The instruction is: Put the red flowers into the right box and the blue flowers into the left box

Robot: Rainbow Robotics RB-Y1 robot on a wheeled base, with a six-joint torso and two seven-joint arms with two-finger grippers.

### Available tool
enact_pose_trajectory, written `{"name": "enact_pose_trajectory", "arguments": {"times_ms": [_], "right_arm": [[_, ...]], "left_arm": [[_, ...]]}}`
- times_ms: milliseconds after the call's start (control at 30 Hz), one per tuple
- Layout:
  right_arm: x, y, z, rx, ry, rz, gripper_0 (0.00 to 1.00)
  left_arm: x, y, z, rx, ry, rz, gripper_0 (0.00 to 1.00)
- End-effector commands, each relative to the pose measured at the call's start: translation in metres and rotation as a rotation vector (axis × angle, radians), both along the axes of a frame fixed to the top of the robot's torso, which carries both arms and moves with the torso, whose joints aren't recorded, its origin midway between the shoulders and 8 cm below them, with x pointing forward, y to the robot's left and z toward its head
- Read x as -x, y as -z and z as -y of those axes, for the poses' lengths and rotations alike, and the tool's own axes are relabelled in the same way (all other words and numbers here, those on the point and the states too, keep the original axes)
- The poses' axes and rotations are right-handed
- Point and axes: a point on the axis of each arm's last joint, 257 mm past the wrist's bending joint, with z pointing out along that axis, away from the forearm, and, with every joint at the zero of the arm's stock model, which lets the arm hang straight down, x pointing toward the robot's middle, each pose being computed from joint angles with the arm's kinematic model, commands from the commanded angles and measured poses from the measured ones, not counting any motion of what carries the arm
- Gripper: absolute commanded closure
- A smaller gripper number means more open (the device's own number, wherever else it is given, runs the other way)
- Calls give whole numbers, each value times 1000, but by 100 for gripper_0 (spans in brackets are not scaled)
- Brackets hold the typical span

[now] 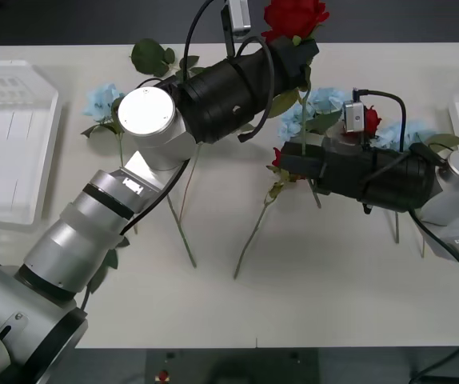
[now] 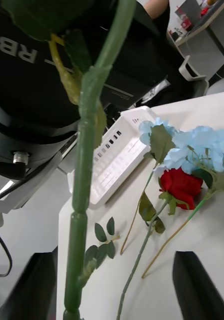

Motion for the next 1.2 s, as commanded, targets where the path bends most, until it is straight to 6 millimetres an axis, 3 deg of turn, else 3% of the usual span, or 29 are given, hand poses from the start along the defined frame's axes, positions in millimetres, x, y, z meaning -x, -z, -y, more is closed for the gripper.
{"name": "enact_pose_trajectory", "arguments": {"times_ms": [33, 333, 400, 500, 600, 733, 800, 900, 1000, 1100, 1200], "right_arm": [[-3, -21, -6, -8, -9, 42, 100], [-8, -24, -7, -12, 9, 46, 100], [-10, -23, -6, -11, 15, 45, 100], [-11, -24, -6, -12, 18, 46, 100], [-11, -24, -5, -11, 20, 46, 100], [-13, -23, -2, -3, 30, 47, 100], [-17, -22, 7, 16, 47, 50, 100], [-25, -20, 25, 57, 77, 57, 100], [-34, -19, 59, 140, 121, 75, 100], [-45, -15, 115, 306, 181, 88, 100], [-51, -16, 155, 377, 241, 25, 100]], "left_arm": [[13, -14, 9, -21, 18, 72, 100], [13, -13, 8, -21, 18, 70, 99], [12, -13, 7, -18, 16, 65, 65], [9, -8, 0, -21, 10, 55, 30], [12, 0, -7, -32, 21, 44, 12], [21, 18, -21, -75, 44, 34, 6], [31, 39, -39, -123, 76, 16, 5], [47, 65, -63, -193, 125, -7, 6], [65, 96, -96, -289, 171, -30, 6], [79, 127, -139, -406, 214, -69, 6], [84, 142, -170, -476, 221, -96, 6]]}}
